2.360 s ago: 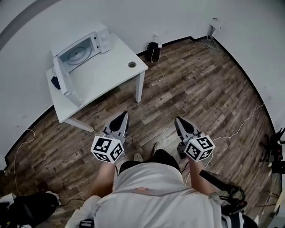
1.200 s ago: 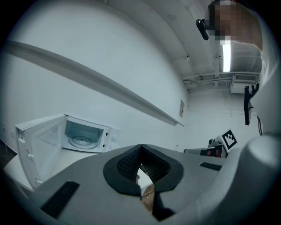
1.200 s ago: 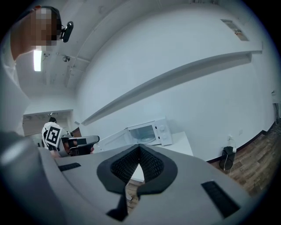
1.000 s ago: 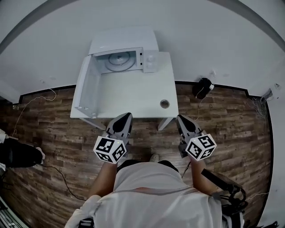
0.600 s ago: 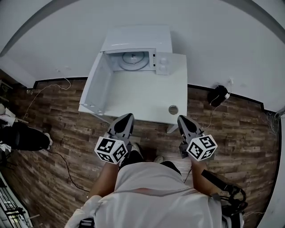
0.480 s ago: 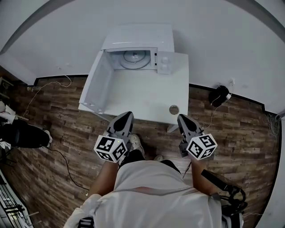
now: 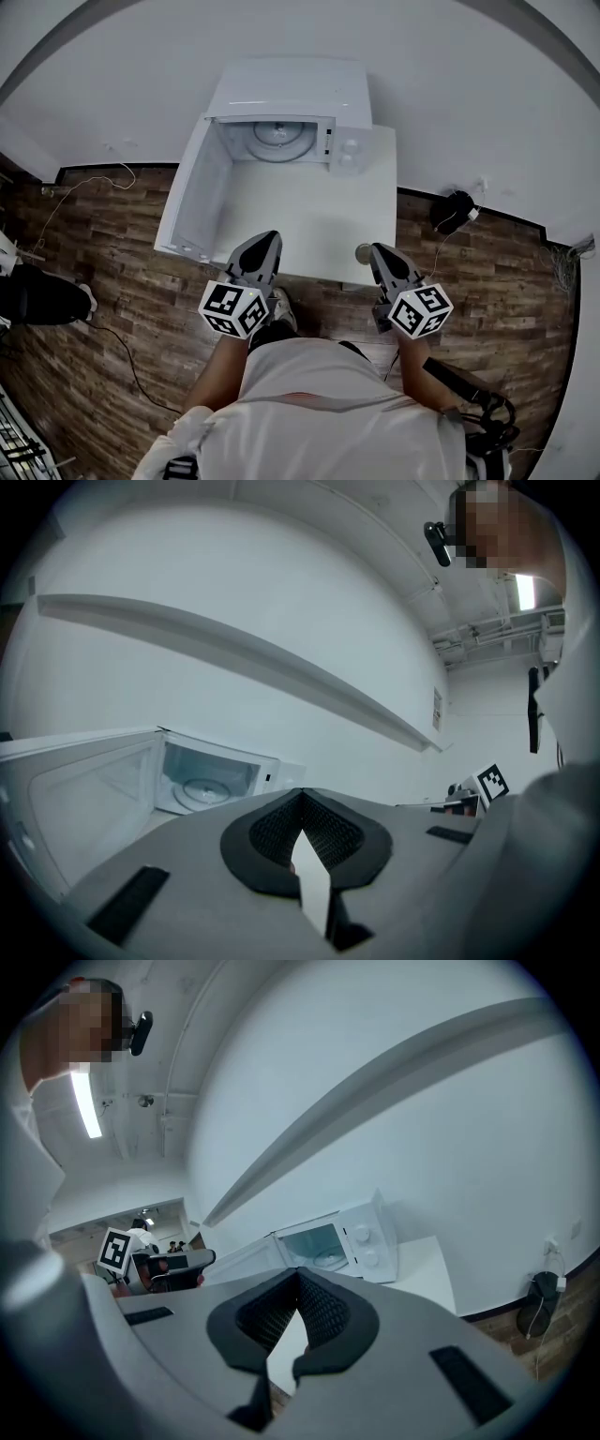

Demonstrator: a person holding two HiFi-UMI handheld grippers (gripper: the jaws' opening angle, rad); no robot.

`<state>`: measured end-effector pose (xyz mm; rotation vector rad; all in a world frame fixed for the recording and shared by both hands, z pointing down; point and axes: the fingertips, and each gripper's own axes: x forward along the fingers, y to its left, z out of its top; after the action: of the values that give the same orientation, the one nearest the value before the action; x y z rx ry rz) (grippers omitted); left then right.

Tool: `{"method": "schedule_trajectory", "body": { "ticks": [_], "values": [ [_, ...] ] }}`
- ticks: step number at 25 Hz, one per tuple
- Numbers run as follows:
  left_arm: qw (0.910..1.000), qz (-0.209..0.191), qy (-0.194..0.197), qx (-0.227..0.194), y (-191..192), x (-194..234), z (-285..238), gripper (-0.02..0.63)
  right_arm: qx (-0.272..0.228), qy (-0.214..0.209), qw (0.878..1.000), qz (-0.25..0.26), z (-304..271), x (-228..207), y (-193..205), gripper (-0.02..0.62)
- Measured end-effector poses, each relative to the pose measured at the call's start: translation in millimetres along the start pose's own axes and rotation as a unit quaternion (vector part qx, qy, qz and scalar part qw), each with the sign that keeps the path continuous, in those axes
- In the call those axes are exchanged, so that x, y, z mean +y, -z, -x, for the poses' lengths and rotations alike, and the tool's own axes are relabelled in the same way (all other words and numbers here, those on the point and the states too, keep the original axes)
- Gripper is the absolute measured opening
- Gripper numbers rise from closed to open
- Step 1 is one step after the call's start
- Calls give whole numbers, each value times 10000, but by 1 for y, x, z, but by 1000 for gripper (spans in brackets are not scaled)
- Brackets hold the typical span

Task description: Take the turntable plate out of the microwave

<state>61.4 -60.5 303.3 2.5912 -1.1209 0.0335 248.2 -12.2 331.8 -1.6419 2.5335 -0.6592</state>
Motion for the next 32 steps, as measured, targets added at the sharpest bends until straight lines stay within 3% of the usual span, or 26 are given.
{"method": "schedule_trajectory", "body": {
  "ticks": [5, 10, 14, 23, 28, 32],
  "values": [
    [9984, -559, 108, 45, -15, 34, -30, 11, 153, -56, 9997, 154, -66, 10, -13, -5],
    [9993, -384, 12, -41, -36, 94, -52, 11, 228, -74, 9992, 332, -138, 25, -32, -5],
    [9989, -462, 70, 70, -37, 121, -73, 11, 262, -84, 9981, 544, -183, 36, -38, -5],
    [9998, 117, -112, 104, -19, 157, -113, 11, 398, -377, 9975, 441, -251, 25, -26, -5],
    [9976, 559, -393, 107, 6, 179, -135, 11, 493, -587, 9971, -32, -281, 1, -1, -5],
    [9968, 571, -540, 175, 27, 191, -152, 11, 538, -740, 9950, -396, -303, -14, 18, -5]
  ]
}}
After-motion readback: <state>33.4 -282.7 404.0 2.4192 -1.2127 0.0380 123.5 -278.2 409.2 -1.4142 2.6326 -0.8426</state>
